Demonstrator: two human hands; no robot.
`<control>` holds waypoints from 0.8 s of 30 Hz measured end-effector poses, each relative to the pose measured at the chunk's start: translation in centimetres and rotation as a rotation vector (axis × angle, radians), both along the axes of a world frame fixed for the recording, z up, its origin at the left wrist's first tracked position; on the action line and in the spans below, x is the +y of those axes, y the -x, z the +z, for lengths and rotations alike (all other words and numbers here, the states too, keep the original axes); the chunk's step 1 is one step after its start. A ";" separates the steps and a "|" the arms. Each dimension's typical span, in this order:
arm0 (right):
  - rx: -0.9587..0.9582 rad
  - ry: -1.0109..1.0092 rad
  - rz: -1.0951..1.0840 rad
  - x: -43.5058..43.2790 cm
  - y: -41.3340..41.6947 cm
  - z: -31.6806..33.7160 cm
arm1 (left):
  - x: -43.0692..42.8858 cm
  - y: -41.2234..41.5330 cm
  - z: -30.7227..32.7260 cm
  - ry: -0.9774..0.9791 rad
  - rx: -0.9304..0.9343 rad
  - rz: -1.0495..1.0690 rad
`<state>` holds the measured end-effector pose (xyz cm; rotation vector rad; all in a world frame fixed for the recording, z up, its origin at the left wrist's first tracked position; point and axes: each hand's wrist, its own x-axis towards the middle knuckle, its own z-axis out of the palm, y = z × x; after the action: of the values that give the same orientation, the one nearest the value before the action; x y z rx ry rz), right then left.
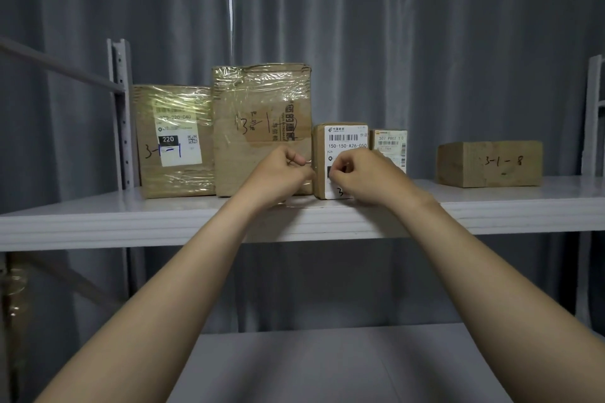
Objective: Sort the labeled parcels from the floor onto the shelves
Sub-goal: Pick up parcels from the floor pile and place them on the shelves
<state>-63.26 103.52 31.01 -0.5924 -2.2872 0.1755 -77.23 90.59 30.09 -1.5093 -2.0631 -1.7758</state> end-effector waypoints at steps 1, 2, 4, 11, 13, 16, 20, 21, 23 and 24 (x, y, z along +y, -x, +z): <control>-0.019 -0.018 -0.028 -0.1 0.4 0.2 | -0.2 0.1 0.0 0.008 0.000 -0.003; -0.033 -0.035 -0.052 -0.2 0.9 0.4 | -0.4 0.2 0.0 0.012 -0.001 -0.007; -0.047 -0.050 -0.075 -0.3 1.6 0.7 | -0.8 0.3 0.1 0.011 -0.005 -0.015; -0.148 0.048 -0.039 1.1 3.7 1.6 | -1.8 -0.2 0.2 -0.003 -0.002 -0.040; -0.192 0.119 0.004 1.7 4.3 2.0 | -1.8 -0.4 0.3 0.001 -0.013 -0.058; -0.152 0.262 0.050 2.2 4.7 2.1 | -1.9 -0.3 0.3 -0.011 -0.065 -0.104; 0.158 0.368 0.132 1.8 3.0 2.0 | -1.9 -0.5 0.0 -0.118 -0.128 -0.248; 0.267 0.401 0.168 1.3 2.0 1.8 | -2.0 -0.7 -0.3 -0.156 -0.163 -0.330; 0.512 0.468 0.249 0.3 -0.7 1.1 | -2.2 -1.6 -0.9 -0.219 -0.243 -0.523; 0.622 0.483 0.273 -0.1 -2.4 0.5 | -2.2 -2.2 -1.3 -0.240 -0.268 -0.605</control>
<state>-60.90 103.42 31.53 -0.3806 -1.7006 0.9279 -74.99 88.44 28.79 -2.0564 -1.4778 -2.4376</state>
